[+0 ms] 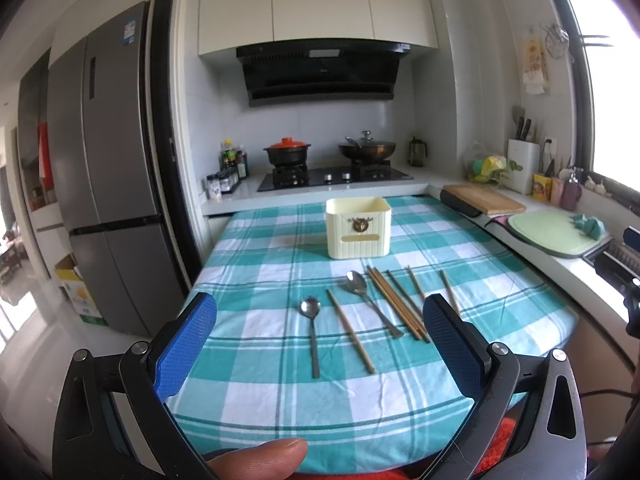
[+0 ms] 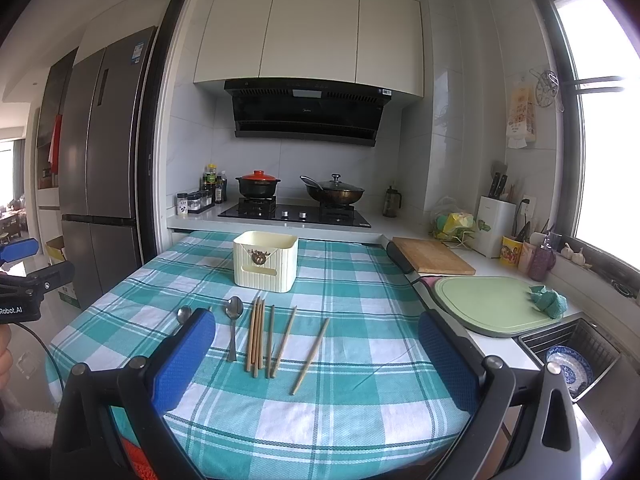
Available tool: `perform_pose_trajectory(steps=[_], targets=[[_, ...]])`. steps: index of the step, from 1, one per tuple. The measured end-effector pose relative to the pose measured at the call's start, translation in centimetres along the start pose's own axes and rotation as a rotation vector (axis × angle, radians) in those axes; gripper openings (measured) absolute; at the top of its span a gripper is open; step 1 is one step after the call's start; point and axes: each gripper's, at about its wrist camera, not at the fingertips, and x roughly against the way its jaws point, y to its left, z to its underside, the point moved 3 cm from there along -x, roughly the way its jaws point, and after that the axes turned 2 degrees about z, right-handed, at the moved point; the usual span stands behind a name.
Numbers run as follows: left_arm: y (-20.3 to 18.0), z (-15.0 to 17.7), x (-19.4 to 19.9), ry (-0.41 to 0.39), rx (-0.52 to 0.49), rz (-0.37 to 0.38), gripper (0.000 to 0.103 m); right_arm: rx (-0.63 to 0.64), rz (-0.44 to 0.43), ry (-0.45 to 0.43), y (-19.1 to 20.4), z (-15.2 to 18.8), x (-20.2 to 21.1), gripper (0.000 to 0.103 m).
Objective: Organize utensils
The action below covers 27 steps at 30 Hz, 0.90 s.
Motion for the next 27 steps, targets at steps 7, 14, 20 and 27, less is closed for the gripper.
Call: perform_pose_trajectory(steps=[7, 14, 20, 27], targets=[[0.31, 0.04, -0.10, 0.006, -0.002, -0.001, 0.103, -0.001, -0.002, 0.002, -0.24, 0.07, -0.07, 0.103], [-0.09, 0.25, -0.22, 0.006, -0.003, -0.001, 0.103, -0.001, 0.000, 0.005, -0.30, 0.04, -0.11, 0.103], [-0.12, 0.30, -0.19, 0.007, -0.004, -0.001, 0.103, -0.001, -0.001, 0.004, -0.29, 0.05, -0.11, 0.103], [-0.20, 0.32, -0.19, 0.008, -0.004, -0.001, 0.103, 0.000, -0.001, 0.005, -0.31, 0.07, -0.13, 0.103]])
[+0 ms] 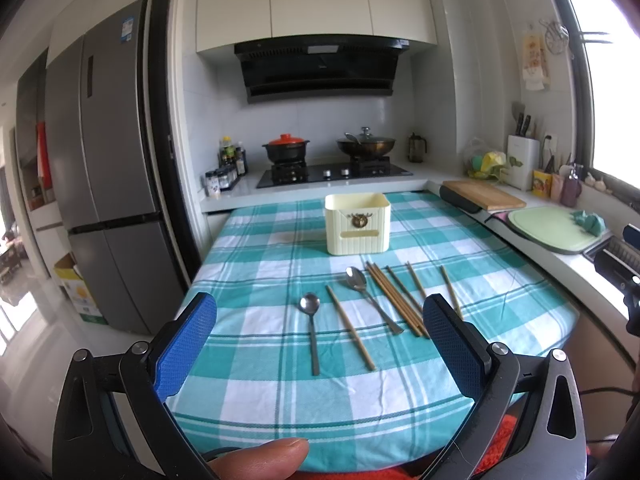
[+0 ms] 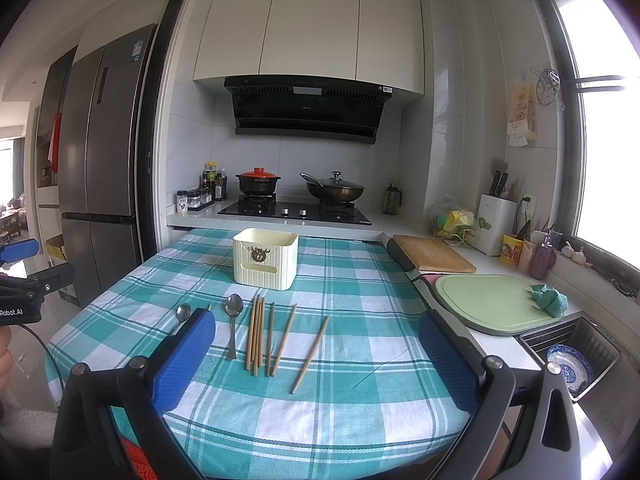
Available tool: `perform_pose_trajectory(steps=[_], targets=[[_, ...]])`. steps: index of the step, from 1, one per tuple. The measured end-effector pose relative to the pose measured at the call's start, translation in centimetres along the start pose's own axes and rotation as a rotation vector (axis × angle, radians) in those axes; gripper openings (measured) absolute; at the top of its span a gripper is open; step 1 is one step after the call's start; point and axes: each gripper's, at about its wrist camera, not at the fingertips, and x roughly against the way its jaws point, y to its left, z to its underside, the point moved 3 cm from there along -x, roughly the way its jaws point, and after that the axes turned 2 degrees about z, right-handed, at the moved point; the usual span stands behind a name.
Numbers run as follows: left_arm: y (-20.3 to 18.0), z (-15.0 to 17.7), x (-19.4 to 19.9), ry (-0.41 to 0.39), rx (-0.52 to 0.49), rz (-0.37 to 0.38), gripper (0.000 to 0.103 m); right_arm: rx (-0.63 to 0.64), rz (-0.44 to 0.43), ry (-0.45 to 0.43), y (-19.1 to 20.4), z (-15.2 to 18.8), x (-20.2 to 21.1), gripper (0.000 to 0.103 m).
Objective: Organize utensils
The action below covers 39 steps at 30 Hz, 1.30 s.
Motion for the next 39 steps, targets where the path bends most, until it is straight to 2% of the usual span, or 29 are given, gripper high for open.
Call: perform_pose_trajectory(steps=[39], targets=[[-0.32, 0.30, -0.09, 0.004, -0.005, 0.003, 0.103, 0.001, 0.000, 0.004, -0.02, -0.09, -0.05, 0.103]])
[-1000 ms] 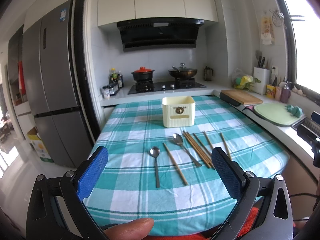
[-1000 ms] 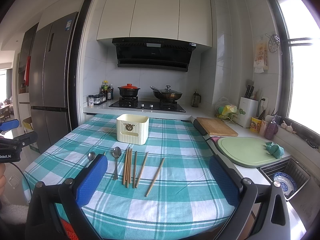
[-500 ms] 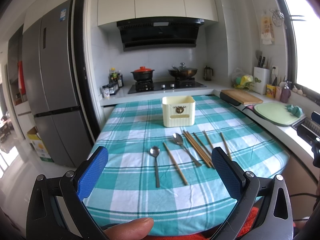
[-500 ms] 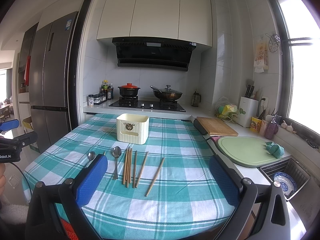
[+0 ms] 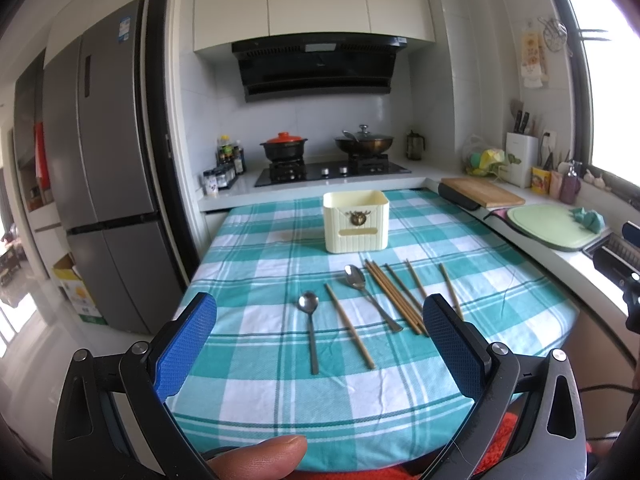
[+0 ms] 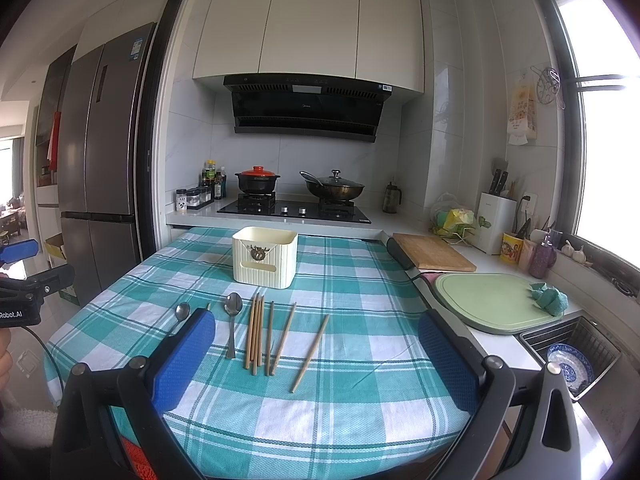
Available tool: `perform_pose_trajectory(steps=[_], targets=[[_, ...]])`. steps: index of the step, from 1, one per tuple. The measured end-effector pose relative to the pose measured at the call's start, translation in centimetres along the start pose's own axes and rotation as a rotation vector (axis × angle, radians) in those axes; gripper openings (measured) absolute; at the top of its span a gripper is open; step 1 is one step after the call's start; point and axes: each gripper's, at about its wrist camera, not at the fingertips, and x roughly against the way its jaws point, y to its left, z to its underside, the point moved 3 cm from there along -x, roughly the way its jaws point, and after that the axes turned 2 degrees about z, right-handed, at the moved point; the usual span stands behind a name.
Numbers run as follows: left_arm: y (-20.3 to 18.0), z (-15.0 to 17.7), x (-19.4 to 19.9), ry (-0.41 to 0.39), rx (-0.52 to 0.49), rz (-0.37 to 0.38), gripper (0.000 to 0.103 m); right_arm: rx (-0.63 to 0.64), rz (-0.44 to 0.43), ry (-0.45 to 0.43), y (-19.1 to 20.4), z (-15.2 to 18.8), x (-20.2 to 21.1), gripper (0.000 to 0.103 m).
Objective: Organize utensils
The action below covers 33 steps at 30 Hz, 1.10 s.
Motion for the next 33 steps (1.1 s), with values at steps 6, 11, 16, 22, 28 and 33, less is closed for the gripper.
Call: perform_pose_trajectory(steps=[6, 11, 16, 22, 28, 33], targets=[[-0.08, 0.12, -0.11, -0.003, -0.001, 0.000, 0.103, 0.000, 0.000, -0.002, -0.19, 0.19, -0.06, 0.103], [-0.15, 0.12, -0.14, -0.003, -0.001, 0.002, 0.103, 0.001, 0.001, 0.000, -0.24, 0.25, -0.08, 0.103], [-0.11, 0.06, -0.15, 0.001, -0.002, 0.004, 0.103, 0.002, -0.001, -0.002, -0.22, 0.24, -0.06, 0.103], [-0.02, -0.16, -0.18, 0.002, -0.001, 0.004, 0.103, 0.005, 0.001, -0.002, -0.37, 0.48, 0.04, 0.103], [0.15, -0.27, -0.39, 0.007, -0.001, -0.001, 0.103, 0.011, -0.002, 0.004, -0.51, 0.58, 0.00, 0.103], [0.29, -0.28, -0.94, 0.020, -0.003, -0.006, 0.103, 0.013, -0.008, 0.018, -0.42, 0.38, -0.31, 0.103]])
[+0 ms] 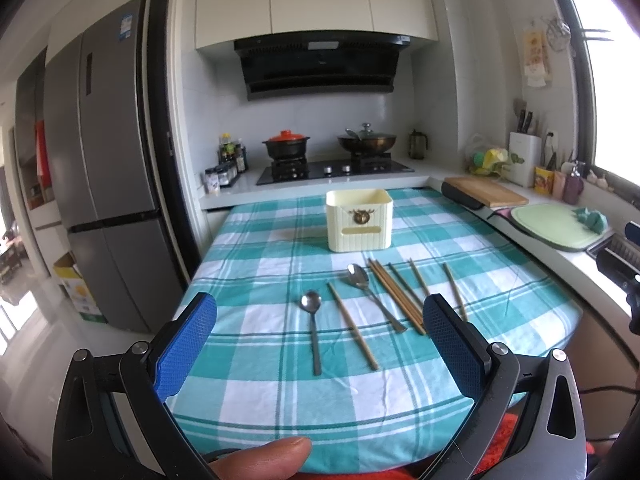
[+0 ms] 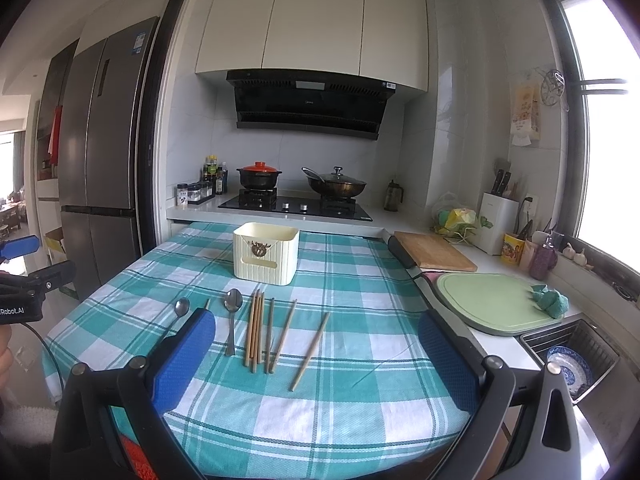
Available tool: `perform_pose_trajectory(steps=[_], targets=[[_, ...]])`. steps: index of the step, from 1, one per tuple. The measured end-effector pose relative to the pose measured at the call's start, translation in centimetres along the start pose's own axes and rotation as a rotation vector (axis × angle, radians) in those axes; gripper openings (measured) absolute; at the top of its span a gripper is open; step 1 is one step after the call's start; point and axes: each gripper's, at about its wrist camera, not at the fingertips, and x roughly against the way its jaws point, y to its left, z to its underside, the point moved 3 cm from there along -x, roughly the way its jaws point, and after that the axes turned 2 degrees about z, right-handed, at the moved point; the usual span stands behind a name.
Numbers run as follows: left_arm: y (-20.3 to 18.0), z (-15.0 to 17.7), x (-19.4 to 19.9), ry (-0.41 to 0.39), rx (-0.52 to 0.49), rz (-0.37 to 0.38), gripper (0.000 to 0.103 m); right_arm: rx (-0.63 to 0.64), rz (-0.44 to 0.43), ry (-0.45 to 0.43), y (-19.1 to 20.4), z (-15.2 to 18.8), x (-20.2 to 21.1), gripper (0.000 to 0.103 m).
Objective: Organize utensils
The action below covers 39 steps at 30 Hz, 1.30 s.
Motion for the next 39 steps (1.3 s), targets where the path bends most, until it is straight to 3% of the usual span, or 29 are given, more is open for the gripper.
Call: perform_pose_trajectory(steps=[12, 21, 24, 34, 39], targets=[[0.3, 0.4, -2.6, 0.031, -0.003, -0.020, 0.103, -0.017, -0.010, 0.045, -0.3, 0.1, -2.6, 0.103], [1.1, 2.5, -7.8, 0.172, -0.024, -0.034, 0.103, 0.004, -0.013, 0.103, 0.0, 0.8, -6.5, 0.103], [1.7, 3.2, -9.9, 0.229, 0.000, 0.000, 0.103, 0.005, -0.028, 0.141, 0.2, 1.4, -8.0, 0.103], [3.9, 5.2, -20.7, 0.419, 0.084, 0.027, 0.103, 0.039, -0.043, 0.246, -1.2, 2.3, -14.8, 0.103], [4.2, 6.6, -25.0, 0.491, 0.084, -0.002, 0.103, 0.039, -0.071, 0.312, -1.9, 3.2, -19.5, 0.103]])
